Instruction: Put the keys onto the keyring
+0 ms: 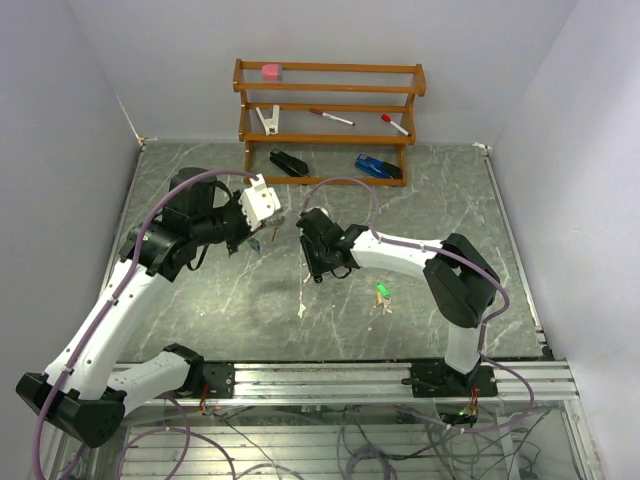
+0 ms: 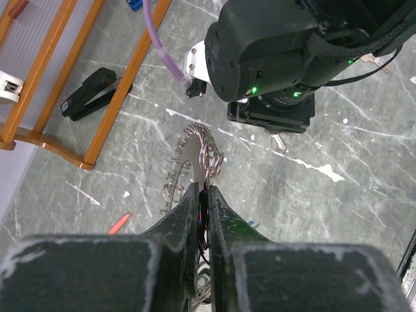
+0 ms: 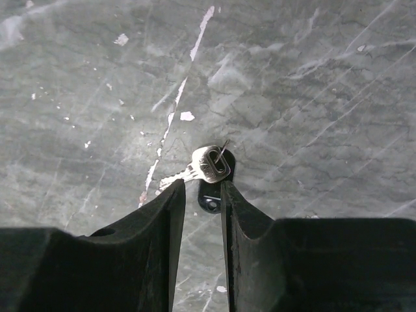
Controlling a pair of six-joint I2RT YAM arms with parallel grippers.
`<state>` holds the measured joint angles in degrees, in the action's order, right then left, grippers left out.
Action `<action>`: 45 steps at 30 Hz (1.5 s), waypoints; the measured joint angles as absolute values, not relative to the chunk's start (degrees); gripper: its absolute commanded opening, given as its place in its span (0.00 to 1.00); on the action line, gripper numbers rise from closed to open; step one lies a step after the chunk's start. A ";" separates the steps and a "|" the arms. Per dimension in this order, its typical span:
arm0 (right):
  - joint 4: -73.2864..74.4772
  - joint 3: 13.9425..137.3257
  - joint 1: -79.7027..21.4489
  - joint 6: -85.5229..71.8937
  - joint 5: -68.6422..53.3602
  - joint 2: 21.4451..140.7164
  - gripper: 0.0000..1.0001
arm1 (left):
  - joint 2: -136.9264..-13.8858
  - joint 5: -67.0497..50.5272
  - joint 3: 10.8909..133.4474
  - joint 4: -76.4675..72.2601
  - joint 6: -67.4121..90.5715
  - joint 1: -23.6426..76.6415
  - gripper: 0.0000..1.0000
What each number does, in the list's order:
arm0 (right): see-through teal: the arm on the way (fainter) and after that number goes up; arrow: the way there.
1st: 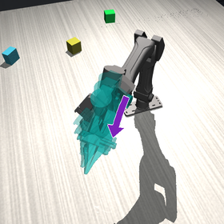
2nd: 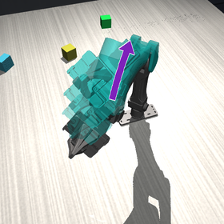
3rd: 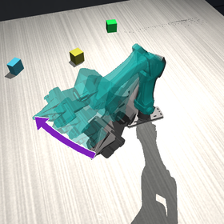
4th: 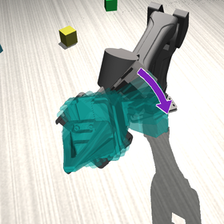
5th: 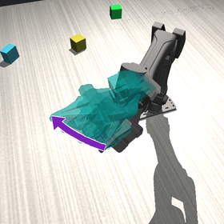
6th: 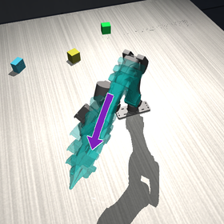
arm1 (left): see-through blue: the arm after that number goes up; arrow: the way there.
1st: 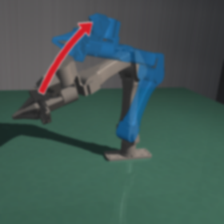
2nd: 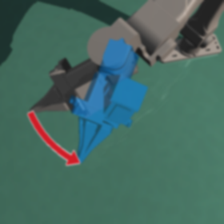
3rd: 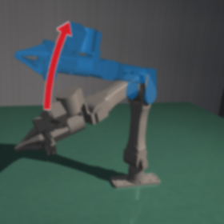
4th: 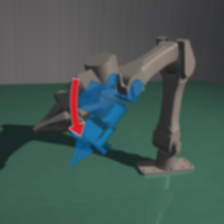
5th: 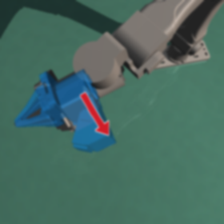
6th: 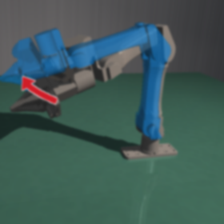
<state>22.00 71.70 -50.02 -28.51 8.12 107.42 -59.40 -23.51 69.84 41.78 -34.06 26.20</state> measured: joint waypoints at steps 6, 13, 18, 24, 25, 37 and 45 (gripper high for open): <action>22.37 72.05 -49.63 -28.71 8.62 109.36 0.27 | -59.24 -23.11 69.78 41.76 -34.13 26.20 0.07; 21.74 72.44 -48.73 -28.49 9.08 110.26 0.24 | -59.18 -23.03 69.78 41.76 -34.24 26.20 0.07; 20.67 72.49 -48.31 -28.36 9.02 111.18 0.23 | -59.18 -22.83 69.78 41.69 -34.28 26.20 0.07; 19.55 72.53 -48.16 -27.97 9.04 111.48 0.17 | -59.18 -22.63 69.78 41.47 -34.30 26.20 0.07; 19.40 72.53 -48.12 -27.81 9.04 111.48 0.13 | -59.18 -22.61 69.78 41.41 -34.30 26.20 0.07; 15.62 68.77 -47.75 -25.54 8.99 108.68 0.00 | -59.31 -22.63 69.78 41.19 -34.22 26.20 0.07; 6.63 51.16 -43.09 -19.62 -1.23 80.55 0.00 | -61.87 -23.20 71.16 40.29 -32.91 26.20 0.07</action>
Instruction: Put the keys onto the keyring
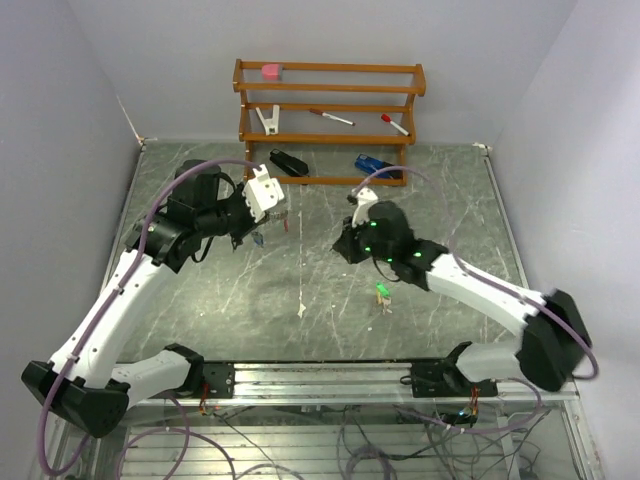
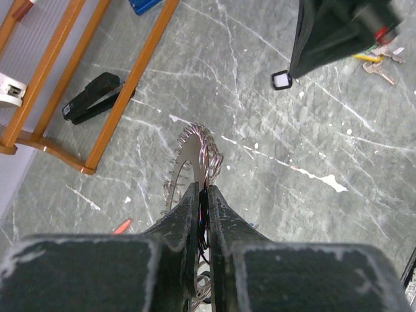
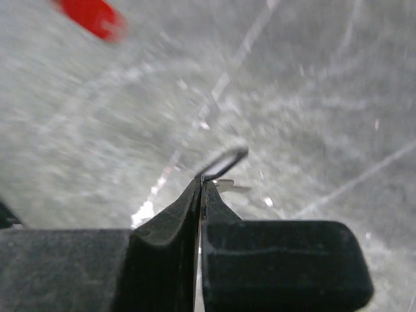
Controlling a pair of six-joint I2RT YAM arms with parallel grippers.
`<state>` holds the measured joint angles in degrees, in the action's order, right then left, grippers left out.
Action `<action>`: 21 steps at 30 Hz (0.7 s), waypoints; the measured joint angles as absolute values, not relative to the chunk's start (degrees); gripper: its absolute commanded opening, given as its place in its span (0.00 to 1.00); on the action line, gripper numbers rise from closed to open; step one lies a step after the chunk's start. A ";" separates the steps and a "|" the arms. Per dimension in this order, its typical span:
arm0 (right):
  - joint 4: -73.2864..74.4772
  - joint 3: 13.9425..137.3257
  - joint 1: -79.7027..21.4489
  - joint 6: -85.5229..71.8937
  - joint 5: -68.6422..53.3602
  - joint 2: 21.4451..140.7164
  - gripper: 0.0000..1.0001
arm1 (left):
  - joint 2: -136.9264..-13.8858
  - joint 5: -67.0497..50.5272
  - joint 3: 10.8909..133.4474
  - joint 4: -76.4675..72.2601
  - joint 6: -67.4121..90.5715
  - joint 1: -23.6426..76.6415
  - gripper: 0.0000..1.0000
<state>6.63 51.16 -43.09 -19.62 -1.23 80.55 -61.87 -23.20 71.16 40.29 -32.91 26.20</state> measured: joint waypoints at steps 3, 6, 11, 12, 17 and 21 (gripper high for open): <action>3.62 50.09 -41.21 -17.67 -6.24 72.18 0.00 | -63.02 -24.21 72.51 40.18 -32.27 26.17 0.07; 0.08 50.63 -40.97 -16.08 -12.19 67.46 0.00 | -64.38 -25.87 73.69 39.72 -31.09 26.13 0.07; -3.01 52.73 -41.10 -15.38 -20.82 68.14 0.00 | -66.78 -27.05 74.32 37.78 -29.21 26.15 0.07; -3.51 52.73 -41.08 -15.38 -22.11 68.55 0.00 | -67.20 -27.07 74.43 37.65 -29.02 26.15 0.07; -5.06 52.75 -41.10 -15.79 -26.44 69.25 0.00 | -67.92 -26.74 74.52 37.52 -28.64 26.15 0.07; -5.91 54.22 -41.63 -16.10 -27.51 69.45 0.00 | -68.01 -26.76 74.54 37.52 -28.49 26.15 0.07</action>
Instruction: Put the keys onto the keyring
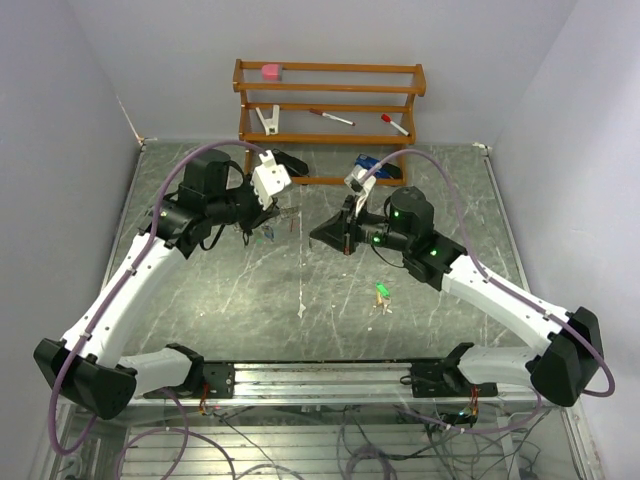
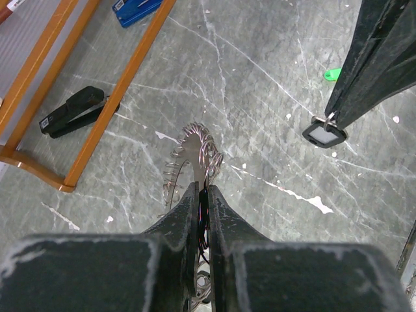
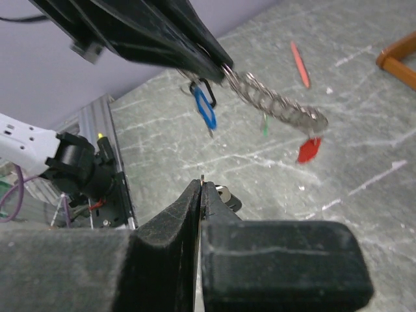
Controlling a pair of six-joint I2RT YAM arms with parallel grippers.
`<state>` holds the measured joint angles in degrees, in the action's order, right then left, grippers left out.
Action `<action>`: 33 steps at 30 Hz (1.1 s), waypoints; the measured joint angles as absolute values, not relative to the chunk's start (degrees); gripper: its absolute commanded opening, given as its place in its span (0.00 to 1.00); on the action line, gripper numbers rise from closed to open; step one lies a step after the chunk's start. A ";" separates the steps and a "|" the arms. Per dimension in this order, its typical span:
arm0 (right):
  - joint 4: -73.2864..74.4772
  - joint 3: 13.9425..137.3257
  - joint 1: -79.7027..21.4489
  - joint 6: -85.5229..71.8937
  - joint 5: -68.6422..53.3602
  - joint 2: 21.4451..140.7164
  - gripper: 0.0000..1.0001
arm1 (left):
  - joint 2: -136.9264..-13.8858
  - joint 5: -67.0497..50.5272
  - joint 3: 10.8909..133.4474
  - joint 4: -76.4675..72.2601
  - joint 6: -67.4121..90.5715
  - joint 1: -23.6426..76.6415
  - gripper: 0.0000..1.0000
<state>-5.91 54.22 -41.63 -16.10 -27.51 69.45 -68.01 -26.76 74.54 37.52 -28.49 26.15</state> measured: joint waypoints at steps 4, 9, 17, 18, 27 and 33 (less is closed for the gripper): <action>-7.07 58.04 -43.29 -16.88 -27.29 71.09 0.00 | -68.14 -26.74 74.63 37.52 -28.49 26.26 0.07; -8.34 62.15 -44.95 -17.41 -25.89 73.89 0.00 | -68.38 -26.70 74.87 37.54 -28.53 26.48 0.07; -7.53 66.32 -46.37 -17.61 -21.67 78.13 0.00 | -68.66 -26.20 75.72 37.56 -28.69 26.52 0.07; -7.38 66.46 -46.48 -17.65 -21.19 78.35 0.00 | -68.66 -26.20 75.72 37.58 -28.69 26.52 0.07; -5.50 68.77 -47.00 -18.44 -16.21 80.64 0.00 | -68.66 -26.22 76.14 37.69 -28.69 26.87 0.07; -4.64 69.87 -47.29 -18.85 -13.93 81.91 0.00 | -68.66 -26.20 76.14 37.76 -28.71 27.07 0.07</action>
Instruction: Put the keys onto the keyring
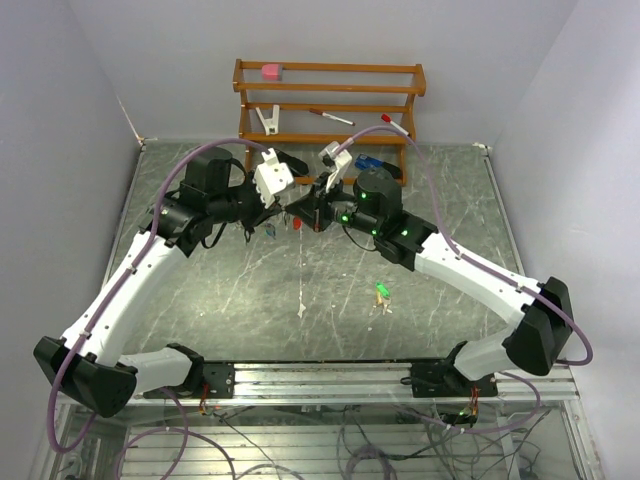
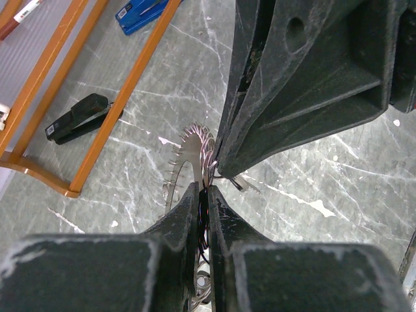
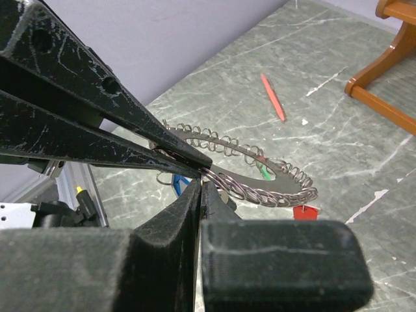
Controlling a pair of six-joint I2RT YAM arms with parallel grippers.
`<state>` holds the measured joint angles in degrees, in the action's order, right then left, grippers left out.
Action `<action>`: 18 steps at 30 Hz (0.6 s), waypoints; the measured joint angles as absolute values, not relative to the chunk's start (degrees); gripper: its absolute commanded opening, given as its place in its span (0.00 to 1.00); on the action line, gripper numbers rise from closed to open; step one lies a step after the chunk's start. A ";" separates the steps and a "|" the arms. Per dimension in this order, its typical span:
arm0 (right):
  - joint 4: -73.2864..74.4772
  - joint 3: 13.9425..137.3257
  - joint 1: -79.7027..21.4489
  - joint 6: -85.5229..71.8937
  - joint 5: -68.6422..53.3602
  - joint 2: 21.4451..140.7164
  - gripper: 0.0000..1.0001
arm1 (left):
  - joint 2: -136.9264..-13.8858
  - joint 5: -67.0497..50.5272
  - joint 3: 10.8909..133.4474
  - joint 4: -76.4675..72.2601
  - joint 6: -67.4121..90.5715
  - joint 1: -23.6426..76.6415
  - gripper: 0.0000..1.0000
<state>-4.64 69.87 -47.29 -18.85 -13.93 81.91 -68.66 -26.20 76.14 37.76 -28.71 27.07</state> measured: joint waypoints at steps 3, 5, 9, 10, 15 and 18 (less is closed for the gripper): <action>-4.54 69.91 -47.37 -19.11 -13.26 82.11 0.00 | -68.66 -26.17 76.14 37.76 -28.73 27.14 0.07; -4.29 70.17 -47.44 -19.27 -12.84 82.24 0.00 | -68.66 -26.20 76.14 37.76 -28.73 27.14 0.07; -3.95 70.76 -47.48 -19.49 -12.23 82.35 0.00 | -68.66 -26.15 76.14 37.76 -28.75 27.16 0.07; -3.92 70.85 -47.48 -19.51 -12.16 82.35 0.00 | -68.66 -26.15 76.14 37.76 -28.77 27.18 0.07; -3.53 71.33 -47.51 -19.57 -11.64 82.43 0.00 | -68.66 -26.13 76.14 37.76 -28.91 27.22 0.07; -3.14 71.50 -47.59 -19.57 -11.00 82.54 0.00 | -68.66 -26.11 76.14 37.76 -28.91 27.22 0.07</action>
